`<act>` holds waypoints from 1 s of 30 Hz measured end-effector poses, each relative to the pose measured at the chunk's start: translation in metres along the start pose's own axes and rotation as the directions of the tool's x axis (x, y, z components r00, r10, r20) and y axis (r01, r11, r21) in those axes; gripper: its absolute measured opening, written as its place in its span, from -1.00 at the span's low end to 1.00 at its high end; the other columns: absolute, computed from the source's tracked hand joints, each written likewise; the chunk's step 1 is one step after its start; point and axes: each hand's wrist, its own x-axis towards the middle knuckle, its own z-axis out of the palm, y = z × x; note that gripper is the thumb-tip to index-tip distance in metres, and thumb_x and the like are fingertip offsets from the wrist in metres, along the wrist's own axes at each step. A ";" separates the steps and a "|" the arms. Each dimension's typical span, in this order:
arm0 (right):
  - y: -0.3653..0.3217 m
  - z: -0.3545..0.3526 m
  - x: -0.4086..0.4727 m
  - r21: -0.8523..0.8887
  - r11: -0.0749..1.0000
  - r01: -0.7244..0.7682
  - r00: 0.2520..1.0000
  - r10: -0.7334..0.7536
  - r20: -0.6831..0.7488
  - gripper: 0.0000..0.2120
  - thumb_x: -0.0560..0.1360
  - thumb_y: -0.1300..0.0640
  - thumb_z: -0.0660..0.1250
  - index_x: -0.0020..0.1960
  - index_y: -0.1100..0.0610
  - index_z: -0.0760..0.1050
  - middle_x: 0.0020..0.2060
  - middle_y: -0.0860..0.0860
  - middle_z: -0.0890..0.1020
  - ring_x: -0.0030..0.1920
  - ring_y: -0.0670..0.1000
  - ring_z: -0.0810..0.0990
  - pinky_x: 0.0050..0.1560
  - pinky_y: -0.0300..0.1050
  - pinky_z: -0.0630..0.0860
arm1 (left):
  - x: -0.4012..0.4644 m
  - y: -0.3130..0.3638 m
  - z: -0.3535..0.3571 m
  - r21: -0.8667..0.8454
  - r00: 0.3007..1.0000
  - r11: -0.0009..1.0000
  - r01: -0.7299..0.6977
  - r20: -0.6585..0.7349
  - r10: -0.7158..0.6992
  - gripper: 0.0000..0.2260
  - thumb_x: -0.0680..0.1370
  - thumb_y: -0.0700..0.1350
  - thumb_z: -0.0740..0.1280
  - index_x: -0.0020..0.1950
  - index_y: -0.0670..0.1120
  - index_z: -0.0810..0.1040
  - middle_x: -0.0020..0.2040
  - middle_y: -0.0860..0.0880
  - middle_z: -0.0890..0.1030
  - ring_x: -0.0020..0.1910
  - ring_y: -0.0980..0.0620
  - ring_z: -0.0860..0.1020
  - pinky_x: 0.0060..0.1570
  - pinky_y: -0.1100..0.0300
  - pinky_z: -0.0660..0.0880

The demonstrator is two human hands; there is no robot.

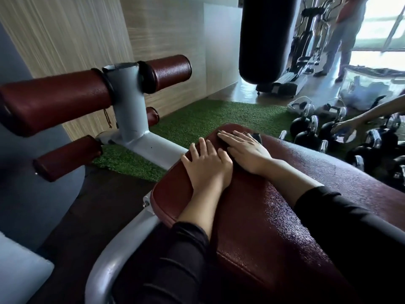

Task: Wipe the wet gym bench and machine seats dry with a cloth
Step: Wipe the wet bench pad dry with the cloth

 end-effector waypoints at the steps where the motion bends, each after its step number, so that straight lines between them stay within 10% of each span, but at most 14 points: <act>1: -0.002 0.000 -0.009 0.003 1.000 -0.010 1.000 0.010 -0.002 -0.51 0.62 0.07 0.03 0.51 -0.14 0.01 0.50 -0.20 0.10 0.52 -0.06 -0.01 0.51 -0.04 -0.10 | 0.000 -0.001 -0.003 0.003 1.000 1.000 -0.006 0.022 0.006 -0.49 0.65 0.07 -0.08 0.59 -0.05 0.09 0.60 0.01 0.01 0.56 -0.04 -0.05 0.45 -0.13 -0.08; 13: -0.012 0.002 -0.028 -0.013 0.991 -0.135 0.989 0.134 -0.065 -0.41 0.60 0.01 0.03 0.54 0.03 -0.13 0.54 0.00 0.00 0.52 -0.09 -0.15 0.51 -0.05 -0.19 | -0.040 -0.091 -0.047 -0.096 0.985 0.995 0.013 0.170 0.004 -0.51 0.63 0.22 0.05 0.55 0.21 0.10 0.56 0.09 0.18 0.49 -0.05 0.23 0.35 0.01 0.27; 30: -0.064 0.013 0.044 0.012 0.998 -0.066 0.997 0.065 0.047 -0.58 0.62 -0.05 0.01 0.48 -0.16 0.13 0.49 -0.20 0.15 0.52 -0.03 -0.03 0.47 -0.03 -0.16 | -0.043 -0.097 -0.028 -0.221 0.997 0.975 -0.023 -0.074 0.007 -0.59 0.65 0.11 0.03 0.51 0.20 0.24 0.47 0.11 0.35 0.36 -0.03 0.40 0.23 0.12 0.34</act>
